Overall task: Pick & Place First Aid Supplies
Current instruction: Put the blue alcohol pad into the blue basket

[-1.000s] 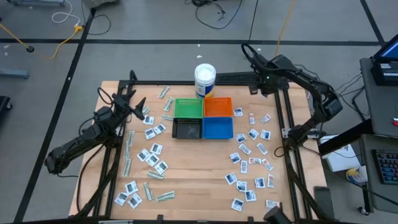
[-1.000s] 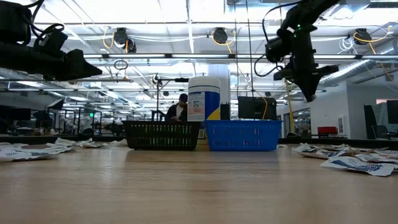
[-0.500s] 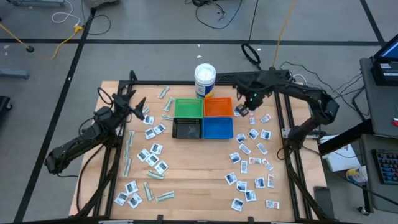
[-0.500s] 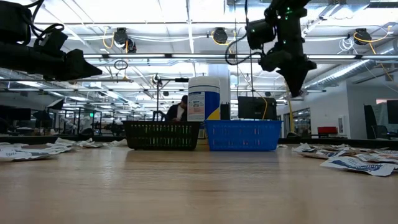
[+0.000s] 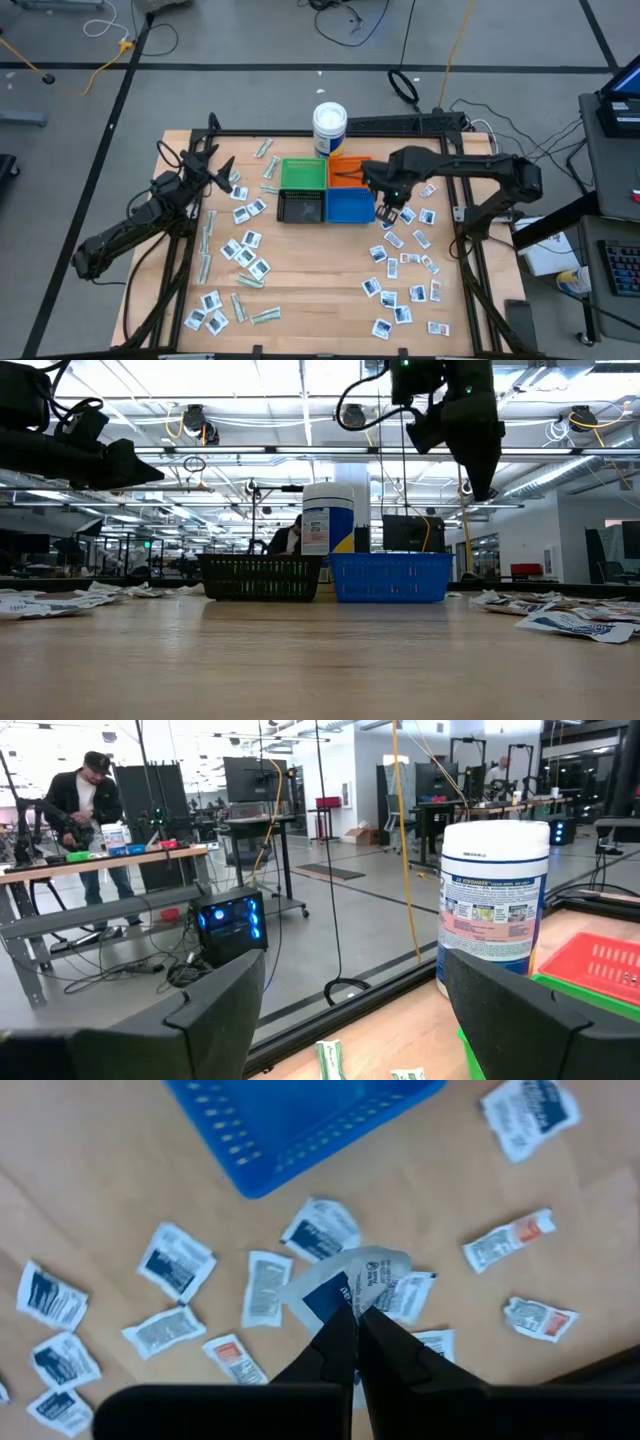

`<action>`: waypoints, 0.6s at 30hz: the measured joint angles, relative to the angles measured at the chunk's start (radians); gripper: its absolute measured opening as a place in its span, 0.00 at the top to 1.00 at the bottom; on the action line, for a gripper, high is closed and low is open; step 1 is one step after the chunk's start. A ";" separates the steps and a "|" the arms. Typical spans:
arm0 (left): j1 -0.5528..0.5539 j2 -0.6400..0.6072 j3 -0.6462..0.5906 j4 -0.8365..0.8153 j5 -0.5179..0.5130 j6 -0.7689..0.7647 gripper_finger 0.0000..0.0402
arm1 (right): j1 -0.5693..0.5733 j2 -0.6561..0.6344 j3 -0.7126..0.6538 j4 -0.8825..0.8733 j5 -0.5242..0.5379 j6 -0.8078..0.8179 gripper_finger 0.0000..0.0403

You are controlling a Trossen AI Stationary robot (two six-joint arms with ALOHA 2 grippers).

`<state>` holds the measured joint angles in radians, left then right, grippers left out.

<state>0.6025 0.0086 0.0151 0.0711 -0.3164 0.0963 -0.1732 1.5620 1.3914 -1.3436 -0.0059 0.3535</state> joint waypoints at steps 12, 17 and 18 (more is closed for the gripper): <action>0.000 0.000 0.000 0.000 0.000 0.000 0.23 | 0.016 0.056 0.044 0.065 0.000 0.001 0.99; 0.000 0.000 0.000 0.000 0.000 0.000 0.23 | -0.001 0.137 0.145 0.062 0.000 0.001 0.99; 0.000 0.000 0.000 0.000 0.000 0.000 0.23 | -0.004 0.156 0.166 0.060 0.000 0.001 0.99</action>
<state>0.6028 0.0086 0.0151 0.0715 -0.3164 0.0959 -0.1776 1.7175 1.5577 -1.2837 -0.0057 0.3546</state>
